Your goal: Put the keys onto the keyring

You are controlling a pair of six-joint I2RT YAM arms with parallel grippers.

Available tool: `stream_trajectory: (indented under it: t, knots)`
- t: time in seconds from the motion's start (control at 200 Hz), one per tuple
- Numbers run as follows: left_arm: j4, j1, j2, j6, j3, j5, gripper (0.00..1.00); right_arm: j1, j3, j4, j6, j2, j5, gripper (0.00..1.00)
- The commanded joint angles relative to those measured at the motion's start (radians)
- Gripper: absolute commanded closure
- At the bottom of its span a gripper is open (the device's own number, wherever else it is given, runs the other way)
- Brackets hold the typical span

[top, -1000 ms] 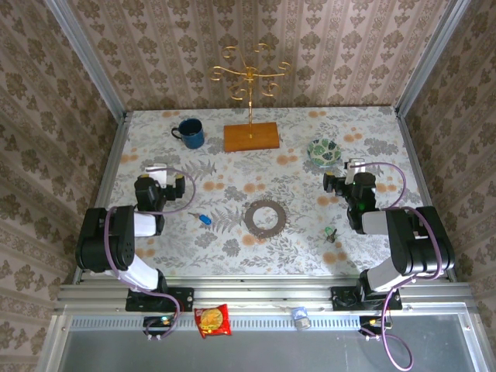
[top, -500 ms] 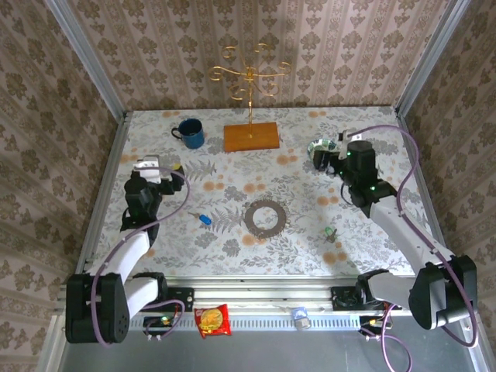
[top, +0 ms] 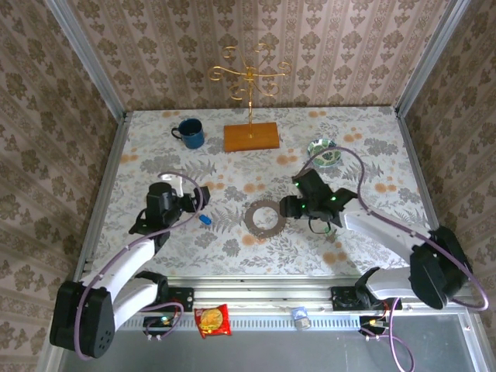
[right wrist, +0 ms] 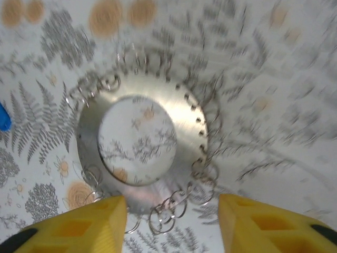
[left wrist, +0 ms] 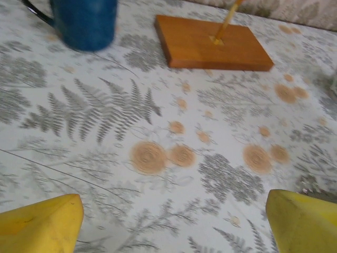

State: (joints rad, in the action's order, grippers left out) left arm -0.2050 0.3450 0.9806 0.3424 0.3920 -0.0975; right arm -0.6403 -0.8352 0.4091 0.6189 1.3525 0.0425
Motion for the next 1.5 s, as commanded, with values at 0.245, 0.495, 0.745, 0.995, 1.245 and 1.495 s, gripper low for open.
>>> stream_trajectory:
  t: [0.245,0.495,0.745,0.995,1.245,1.495]
  knots:
    - [0.046,0.213,0.066,0.161,-0.024,0.045,0.12,-0.217,-0.113,0.08,0.176,0.205,-0.096,0.58]
    - [0.127,0.352,0.087,-0.054,0.021,-0.06,0.2,-0.211,-0.113,0.096,0.129,0.168,-0.098,0.64]
    - [0.144,0.413,0.173,-0.26,0.104,-0.145,0.24,-0.041,0.005,0.0,-0.005,-0.002,0.12,0.63]
    - [-0.002,0.418,0.241,-0.174,0.077,-0.177,0.29,0.044,0.06,0.062,0.024,-0.024,0.05,0.64]
    - [-0.057,0.425,0.298,-0.133,0.074,-0.146,0.3,0.051,0.084,-0.017,0.085,0.074,0.081,0.68]
    - [-0.058,0.426,0.287,-0.129,0.067,-0.116,0.3,0.051,0.222,-0.233,0.5,0.043,0.089,0.74]
